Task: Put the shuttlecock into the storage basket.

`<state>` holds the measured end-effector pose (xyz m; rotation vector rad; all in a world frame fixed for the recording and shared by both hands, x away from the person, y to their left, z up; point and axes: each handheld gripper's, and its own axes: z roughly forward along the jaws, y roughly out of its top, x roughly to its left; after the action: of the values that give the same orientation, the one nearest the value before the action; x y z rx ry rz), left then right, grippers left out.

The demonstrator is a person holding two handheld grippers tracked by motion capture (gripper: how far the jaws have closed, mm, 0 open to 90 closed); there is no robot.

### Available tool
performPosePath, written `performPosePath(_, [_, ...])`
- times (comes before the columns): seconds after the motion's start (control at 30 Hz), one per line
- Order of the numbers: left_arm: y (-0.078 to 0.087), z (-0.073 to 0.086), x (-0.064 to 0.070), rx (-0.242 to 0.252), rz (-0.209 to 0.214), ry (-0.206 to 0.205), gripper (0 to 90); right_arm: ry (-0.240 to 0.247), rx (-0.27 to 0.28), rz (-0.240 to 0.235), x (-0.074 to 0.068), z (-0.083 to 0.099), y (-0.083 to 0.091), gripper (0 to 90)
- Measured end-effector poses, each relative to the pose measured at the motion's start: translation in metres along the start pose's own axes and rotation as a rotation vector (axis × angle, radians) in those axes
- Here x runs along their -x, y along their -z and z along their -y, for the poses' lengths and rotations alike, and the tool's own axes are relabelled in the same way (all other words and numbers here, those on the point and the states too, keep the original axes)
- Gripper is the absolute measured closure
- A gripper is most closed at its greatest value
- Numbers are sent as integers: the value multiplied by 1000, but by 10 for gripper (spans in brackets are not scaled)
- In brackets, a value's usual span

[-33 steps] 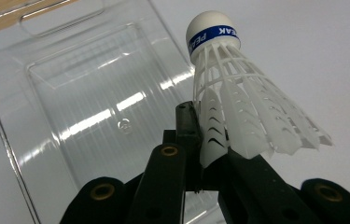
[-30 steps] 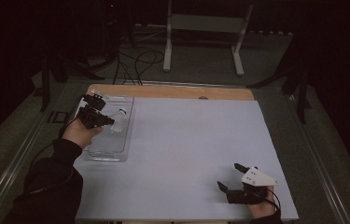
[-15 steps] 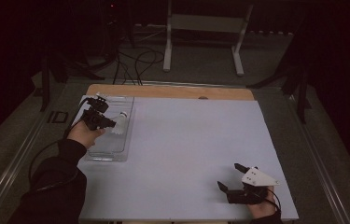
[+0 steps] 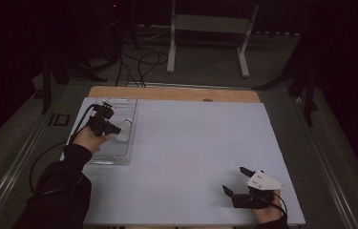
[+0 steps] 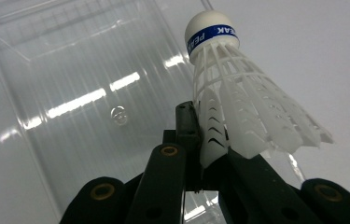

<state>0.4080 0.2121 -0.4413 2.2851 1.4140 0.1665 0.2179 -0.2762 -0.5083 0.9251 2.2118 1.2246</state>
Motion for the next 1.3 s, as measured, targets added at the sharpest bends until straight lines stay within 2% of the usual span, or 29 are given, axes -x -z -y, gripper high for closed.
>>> performPosePath(0.3, [-6, 1, -3, -24, -7, -3, 900, -1, 1, -1, 0, 0, 0, 95])
performPosePath(1.03, [-16, 2, -4, -89, 9, -10, 895, 0, -2, 2, 0, 0, 0, 95])
performPosePath(1.3, [-19, 2, -2, -117, 10, -28, 877, 0, -2, 1, 0, 0, 0, 95])
